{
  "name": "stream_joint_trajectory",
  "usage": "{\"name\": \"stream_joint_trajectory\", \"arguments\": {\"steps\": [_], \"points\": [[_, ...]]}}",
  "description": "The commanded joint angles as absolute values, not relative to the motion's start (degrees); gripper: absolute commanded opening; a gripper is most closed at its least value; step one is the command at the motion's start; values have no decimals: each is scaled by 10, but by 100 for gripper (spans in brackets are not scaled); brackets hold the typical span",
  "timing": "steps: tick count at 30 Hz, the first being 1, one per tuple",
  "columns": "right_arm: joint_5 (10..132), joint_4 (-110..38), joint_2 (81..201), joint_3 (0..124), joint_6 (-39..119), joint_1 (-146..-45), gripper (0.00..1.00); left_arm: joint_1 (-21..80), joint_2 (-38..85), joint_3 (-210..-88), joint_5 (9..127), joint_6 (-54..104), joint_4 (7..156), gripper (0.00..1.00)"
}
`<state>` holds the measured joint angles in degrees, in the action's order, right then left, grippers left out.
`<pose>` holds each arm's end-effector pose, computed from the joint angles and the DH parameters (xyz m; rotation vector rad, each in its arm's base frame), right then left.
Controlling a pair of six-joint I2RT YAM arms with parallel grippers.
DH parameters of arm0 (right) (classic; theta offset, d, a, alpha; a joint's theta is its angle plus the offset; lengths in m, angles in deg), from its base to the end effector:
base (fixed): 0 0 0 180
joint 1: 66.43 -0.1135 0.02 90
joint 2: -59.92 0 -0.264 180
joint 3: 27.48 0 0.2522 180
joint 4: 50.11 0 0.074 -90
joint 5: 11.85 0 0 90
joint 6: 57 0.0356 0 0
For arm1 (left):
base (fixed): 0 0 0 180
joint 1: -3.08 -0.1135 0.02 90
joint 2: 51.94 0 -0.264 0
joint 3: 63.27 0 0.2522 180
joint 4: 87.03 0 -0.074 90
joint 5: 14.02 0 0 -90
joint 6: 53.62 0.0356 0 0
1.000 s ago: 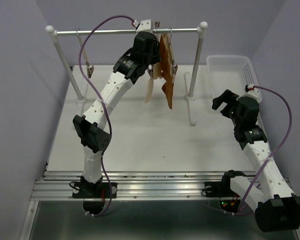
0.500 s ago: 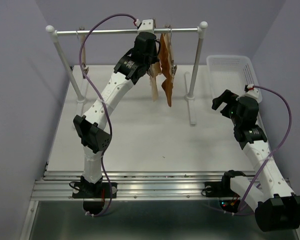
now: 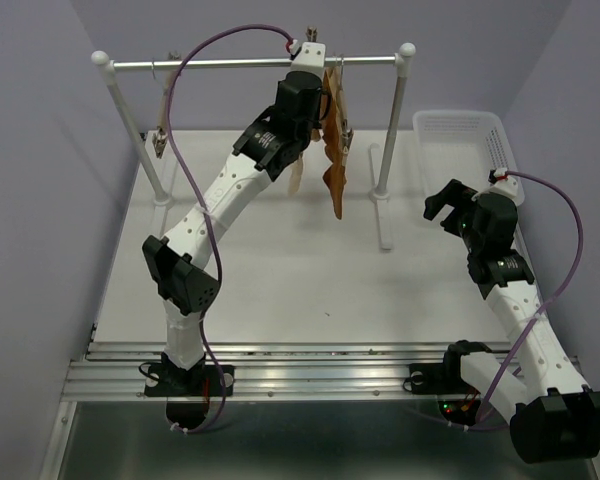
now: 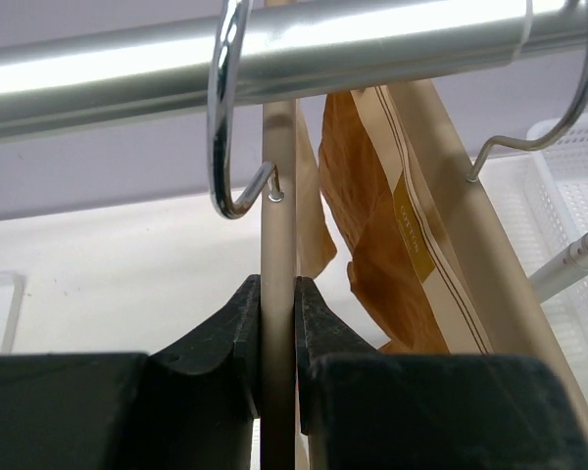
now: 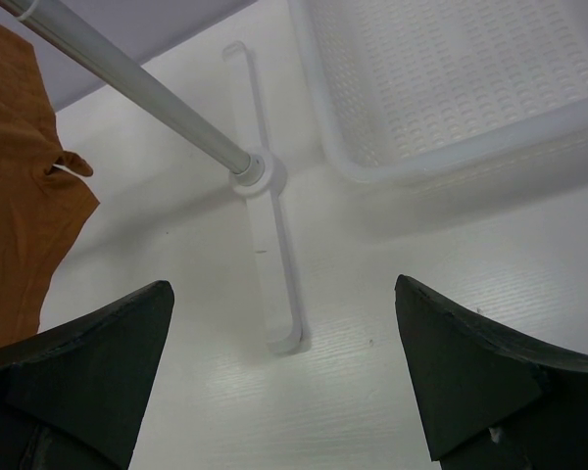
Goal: Remove the underwear clipped to the hanger
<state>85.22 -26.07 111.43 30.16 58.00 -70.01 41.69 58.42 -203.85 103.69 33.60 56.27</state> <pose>0.2103 0.0088 0.3134 0.4336 1.8367 0.2258 0.3499 -0.2583 0.4760 0.1602 1.6650 -0.1385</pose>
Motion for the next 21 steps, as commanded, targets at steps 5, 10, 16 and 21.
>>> {"name": "stream_joint_trajectory", "arguments": {"steps": [5, 10, 16, 21], "points": [[845, -273, 1112, 308, 569, -701, 100, 425, 515, -2016, 1073, 361, 621, 0], [841, -270, 1110, 308, 569, -701, 100, 428, 496, -1981, 1094, 345, 619, 0], [832, -272, 1117, 310, 571, -701, 100, 439, 471, -1938, 1106, 342, 623, 0], [824, -272, 1123, 310, 571, -701, 100, 446, 453, -1894, 1114, 336, 627, 0]]}}
